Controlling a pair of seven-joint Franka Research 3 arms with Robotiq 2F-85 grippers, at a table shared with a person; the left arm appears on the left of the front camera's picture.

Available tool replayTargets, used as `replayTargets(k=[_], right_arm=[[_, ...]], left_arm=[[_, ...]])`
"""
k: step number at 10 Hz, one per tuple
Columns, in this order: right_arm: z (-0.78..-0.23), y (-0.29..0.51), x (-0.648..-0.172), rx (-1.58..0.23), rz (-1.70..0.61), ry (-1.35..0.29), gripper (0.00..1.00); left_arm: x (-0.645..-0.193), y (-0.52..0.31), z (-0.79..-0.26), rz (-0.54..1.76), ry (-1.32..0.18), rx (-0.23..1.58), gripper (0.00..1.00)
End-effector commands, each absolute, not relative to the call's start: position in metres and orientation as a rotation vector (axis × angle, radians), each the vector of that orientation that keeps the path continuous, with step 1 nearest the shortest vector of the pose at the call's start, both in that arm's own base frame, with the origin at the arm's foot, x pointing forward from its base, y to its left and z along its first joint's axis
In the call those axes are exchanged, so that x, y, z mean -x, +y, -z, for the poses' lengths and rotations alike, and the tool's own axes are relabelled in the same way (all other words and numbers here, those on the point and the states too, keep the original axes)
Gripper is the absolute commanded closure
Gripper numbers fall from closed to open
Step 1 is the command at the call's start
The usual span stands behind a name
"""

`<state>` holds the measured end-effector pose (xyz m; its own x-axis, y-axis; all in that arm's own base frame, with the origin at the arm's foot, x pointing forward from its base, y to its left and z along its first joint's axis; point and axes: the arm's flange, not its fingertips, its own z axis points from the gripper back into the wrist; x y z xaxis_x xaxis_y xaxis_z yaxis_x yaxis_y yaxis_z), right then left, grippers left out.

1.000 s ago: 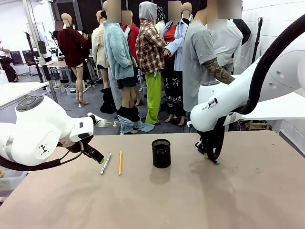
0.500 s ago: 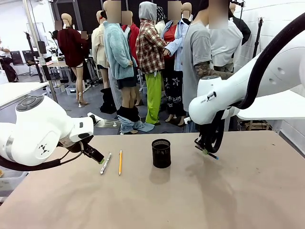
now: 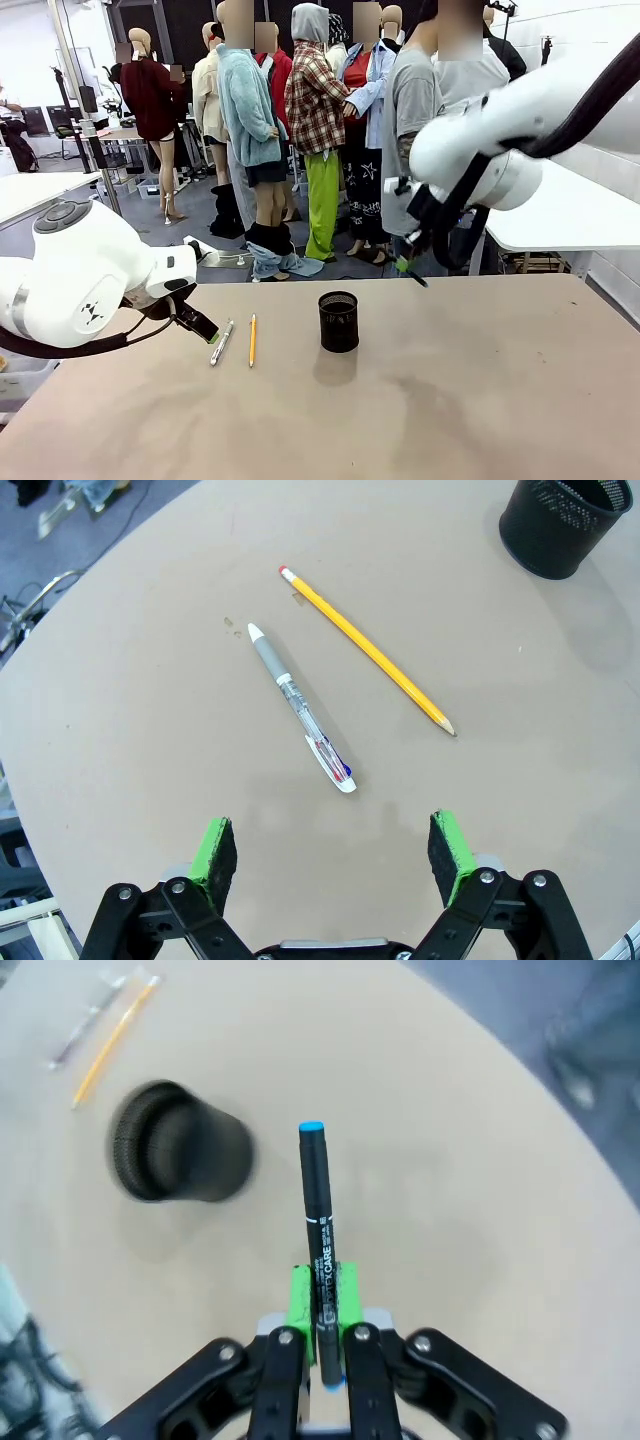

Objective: Place the pens into the pen holder.
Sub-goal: Pick up a writing instrument from the table and place it into the Pen holder.

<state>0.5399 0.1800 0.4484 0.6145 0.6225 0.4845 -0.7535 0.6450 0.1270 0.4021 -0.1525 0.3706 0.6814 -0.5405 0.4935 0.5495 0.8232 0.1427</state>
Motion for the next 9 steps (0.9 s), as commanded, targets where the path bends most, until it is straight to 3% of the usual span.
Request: replayTargets(k=[1, 3, 9], right_arm=[[-0.447, 0.167, -0.52, -0.615, -0.958, -0.511, 1.0], [-0.448, 0.183, -0.522, -0.828, -1.007, -0.59, 1.0], [-0.403, 0.228, -0.542, -1.097, -1.064, -0.705, 1.0]], left_arm=[[-0.403, -0.151, -0.371, 0.607, -0.55, 0.019, 0.0], [-0.403, -0.151, -0.371, 0.607, -0.55, 0.019, 0.0], [-0.403, -0.151, -0.371, 0.607, -0.55, 0.019, 0.0]])
